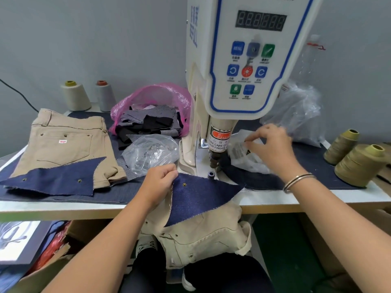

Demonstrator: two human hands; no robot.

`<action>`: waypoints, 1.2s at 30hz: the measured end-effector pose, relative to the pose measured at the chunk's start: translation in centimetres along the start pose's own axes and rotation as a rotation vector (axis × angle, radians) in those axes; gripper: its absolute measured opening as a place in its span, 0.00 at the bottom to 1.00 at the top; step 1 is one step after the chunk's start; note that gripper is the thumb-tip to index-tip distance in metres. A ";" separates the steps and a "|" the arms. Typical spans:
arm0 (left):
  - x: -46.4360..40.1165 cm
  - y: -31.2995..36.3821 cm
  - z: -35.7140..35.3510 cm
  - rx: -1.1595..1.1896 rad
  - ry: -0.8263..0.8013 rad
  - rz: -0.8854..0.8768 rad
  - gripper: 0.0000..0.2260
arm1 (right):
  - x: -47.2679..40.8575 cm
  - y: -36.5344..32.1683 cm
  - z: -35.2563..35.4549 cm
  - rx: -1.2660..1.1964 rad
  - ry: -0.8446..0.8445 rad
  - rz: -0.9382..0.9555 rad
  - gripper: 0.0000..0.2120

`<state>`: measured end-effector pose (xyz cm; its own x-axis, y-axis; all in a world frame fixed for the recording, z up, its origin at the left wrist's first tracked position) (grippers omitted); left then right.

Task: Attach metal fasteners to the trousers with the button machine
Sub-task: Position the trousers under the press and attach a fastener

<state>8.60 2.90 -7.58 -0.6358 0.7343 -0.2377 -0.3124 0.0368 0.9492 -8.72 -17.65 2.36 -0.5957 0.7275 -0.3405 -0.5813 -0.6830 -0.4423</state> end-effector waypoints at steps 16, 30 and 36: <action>0.0 -0.3 0.0 -0.003 0.006 0.002 0.12 | 6.6 -3.7 -6.0 -1.319 -0.714 -0.777 0.05; 0.0 -0.4 0.0 0.001 0.003 0.003 0.14 | 7.3 -4.7 -5.7 -1.525 -0.809 -0.907 0.06; -0.1 -0.5 0.0 -0.011 0.001 0.010 0.13 | 7.8 -5.3 -5.0 -1.716 -0.814 -0.978 0.05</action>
<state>8.81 2.85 -8.03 -0.6394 0.7343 -0.2280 -0.3135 0.0218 0.9493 -7.48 -8.02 -2.07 -0.8111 0.2157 0.5437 -0.1011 0.8639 -0.4934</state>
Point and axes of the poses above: each hand's wrist, its own x-axis away from the middle knuckle, its own z-axis out of the back of the hand, y = z × x, the point moved 2 cm from there along -x, towards the middle knuckle, and after that the axes turned 10 degrees about x, right-handed, at the moved point
